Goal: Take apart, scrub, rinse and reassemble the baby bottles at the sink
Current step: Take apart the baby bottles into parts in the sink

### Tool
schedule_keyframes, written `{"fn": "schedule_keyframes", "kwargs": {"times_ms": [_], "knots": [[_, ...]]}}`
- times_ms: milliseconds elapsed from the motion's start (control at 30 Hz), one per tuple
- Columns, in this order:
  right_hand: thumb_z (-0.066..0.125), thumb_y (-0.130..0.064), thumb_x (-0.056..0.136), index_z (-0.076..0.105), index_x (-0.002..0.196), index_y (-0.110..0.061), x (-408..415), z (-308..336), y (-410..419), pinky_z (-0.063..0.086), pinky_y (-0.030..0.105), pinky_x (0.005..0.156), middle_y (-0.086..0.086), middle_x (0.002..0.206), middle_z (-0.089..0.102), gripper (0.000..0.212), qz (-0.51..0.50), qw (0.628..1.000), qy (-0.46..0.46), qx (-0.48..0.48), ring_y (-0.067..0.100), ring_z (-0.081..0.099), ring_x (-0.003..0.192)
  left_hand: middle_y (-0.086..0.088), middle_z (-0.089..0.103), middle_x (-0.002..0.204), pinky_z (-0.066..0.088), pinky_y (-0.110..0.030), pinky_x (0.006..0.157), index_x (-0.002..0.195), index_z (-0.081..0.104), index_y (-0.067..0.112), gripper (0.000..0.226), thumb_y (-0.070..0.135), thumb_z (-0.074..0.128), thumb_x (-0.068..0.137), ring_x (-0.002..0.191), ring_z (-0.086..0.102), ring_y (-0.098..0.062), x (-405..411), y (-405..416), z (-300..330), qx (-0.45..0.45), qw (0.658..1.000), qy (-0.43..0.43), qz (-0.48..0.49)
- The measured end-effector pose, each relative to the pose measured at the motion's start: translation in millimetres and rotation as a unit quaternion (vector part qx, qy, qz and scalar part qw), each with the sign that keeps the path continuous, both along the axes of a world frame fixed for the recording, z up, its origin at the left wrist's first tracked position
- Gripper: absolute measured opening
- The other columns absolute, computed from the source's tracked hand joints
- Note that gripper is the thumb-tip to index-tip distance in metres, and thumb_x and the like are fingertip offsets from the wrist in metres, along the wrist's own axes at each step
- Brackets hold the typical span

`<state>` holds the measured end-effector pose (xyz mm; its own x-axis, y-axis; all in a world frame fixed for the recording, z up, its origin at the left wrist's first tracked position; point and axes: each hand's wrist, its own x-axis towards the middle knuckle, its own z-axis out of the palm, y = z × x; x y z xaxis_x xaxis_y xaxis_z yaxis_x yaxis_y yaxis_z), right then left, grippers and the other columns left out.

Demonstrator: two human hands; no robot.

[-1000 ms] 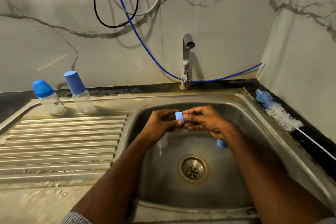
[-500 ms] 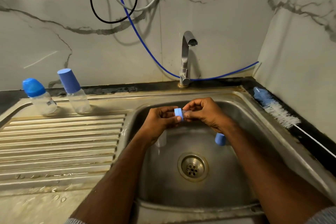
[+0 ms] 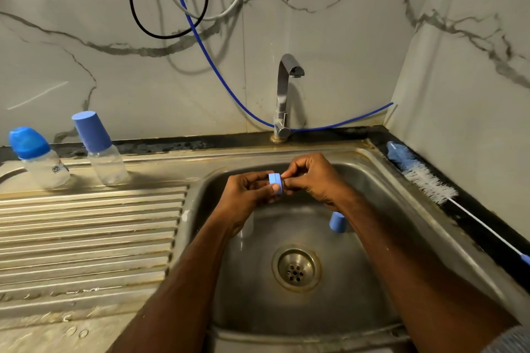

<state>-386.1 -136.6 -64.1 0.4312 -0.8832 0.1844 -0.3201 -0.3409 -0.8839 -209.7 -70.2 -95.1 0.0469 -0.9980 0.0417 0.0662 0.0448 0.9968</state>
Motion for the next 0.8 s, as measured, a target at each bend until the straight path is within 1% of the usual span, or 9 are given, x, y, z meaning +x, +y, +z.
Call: {"fn": "schedule_keyframes", "kwargs": {"times_ms": [100,167,233,300,400,467,633,733,800], "knots": [[0.076,0.001,0.082,0.075,0.087,-0.013,-1.5,0.6,2.0,0.061,0.027,0.074,0.007,0.088,0.076,0.015,0.024,0.999,0.006,0.026,0.019,0.075,0.077,-0.011,0.077,0.106,0.061,-0.030,0.085,0.127,0.065,0.004,0.040,0.006,0.072,0.087,0.099,0.075,-0.023,4.6,-0.3,-2.8,0.007,1.000,-0.008,0.003],[0.075,0.001,0.083,0.077,0.099,-0.009,-4.0,-1.4,1.4,0.061,0.031,0.081,0.008,0.097,0.076,0.018,0.046,0.996,-0.023,0.077,0.021,0.075,0.089,-0.011,0.077,0.108,0.061,-0.030,0.085,0.126,0.066,0.005,0.040,0.005,0.073,0.087,0.100,0.075,-0.022,7.0,-1.1,-3.6,0.006,1.000,-0.008,0.016],[0.075,0.004,0.082,0.077,0.103,-0.008,-7.9,-3.4,-0.3,0.061,0.034,0.085,0.008,0.102,0.075,0.024,0.046,0.991,-0.051,0.112,0.024,0.074,0.096,-0.011,0.077,0.107,0.061,-0.030,0.085,0.123,0.067,0.005,0.040,0.004,0.075,0.084,0.100,0.075,-0.021,6.2,-1.4,-2.1,0.001,1.000,-0.011,0.024],[0.075,0.006,0.081,0.077,0.099,-0.008,-9.9,-5.2,-1.9,0.061,0.034,0.083,0.009,0.097,0.076,0.023,0.039,0.991,-0.051,0.118,0.024,0.075,0.091,-0.010,0.078,0.103,0.061,-0.030,0.085,0.117,0.069,0.006,0.036,0.003,0.076,0.082,0.097,0.075,-0.021,3.1,0.3,-1.6,-0.004,1.000,-0.022,0.016],[0.078,0.002,0.080,0.077,0.093,-0.009,-8.3,-5.8,-2.7,0.060,0.028,0.069,0.005,0.081,0.076,0.017,0.006,0.997,-0.007,0.082,0.016,0.073,0.072,-0.009,0.078,0.101,0.061,-0.032,0.086,0.115,0.070,0.007,0.034,0.005,0.077,0.082,0.096,0.075,-0.021,-3.9,2.9,-2.1,-0.005,0.999,-0.036,0.000],[0.080,-0.002,0.079,0.076,0.089,-0.009,-7.1,-6.5,-3.2,0.058,0.027,0.063,0.002,0.074,0.075,0.013,-0.019,0.997,-0.012,0.080,0.012,0.070,0.065,-0.009,0.078,0.100,0.061,-0.030,0.083,0.114,0.070,0.006,0.034,0.005,0.078,0.082,0.095,0.076,-0.021,-7.6,3.3,-1.0,-0.008,0.999,-0.031,0.000],[0.078,-0.004,0.082,0.074,0.088,-0.010,-3.7,-8.8,-4.5,0.054,0.024,0.058,0.000,0.074,0.075,0.009,-0.025,0.994,-0.028,0.106,0.011,0.070,0.067,-0.013,0.078,0.097,0.061,-0.028,0.077,0.115,0.069,0.002,0.035,0.005,0.078,0.082,0.088,0.076,-0.023,-7.6,2.5,-0.4,-0.005,1.000,-0.014,0.006],[0.076,-0.006,0.085,0.076,0.092,-0.009,-1.2,-12.4,-5.9,0.055,0.027,0.063,0.005,0.080,0.076,0.008,-0.035,0.988,-0.074,0.127,0.018,0.071,0.073,-0.017,0.077,0.099,0.061,-0.032,0.079,0.117,0.069,0.001,0.037,0.011,0.078,0.082,0.088,0.074,-0.027,-1.8,-0.7,-1.2,-0.008,1.000,0.017,0.010],[0.077,-0.006,0.084,0.077,0.097,-0.007,-0.8,-13.4,-5.0,0.057,0.026,0.068,0.006,0.085,0.077,0.012,-0.029,0.985,-0.101,0.141,0.019,0.073,0.077,-0.020,0.076,0.101,0.061,-0.036,0.082,0.116,0.070,0.002,0.039,0.017,0.078,0.081,0.089,0.073,-0.030,0.1,-1.9,-2.6,-0.008,0.999,0.030,0.018]]}}
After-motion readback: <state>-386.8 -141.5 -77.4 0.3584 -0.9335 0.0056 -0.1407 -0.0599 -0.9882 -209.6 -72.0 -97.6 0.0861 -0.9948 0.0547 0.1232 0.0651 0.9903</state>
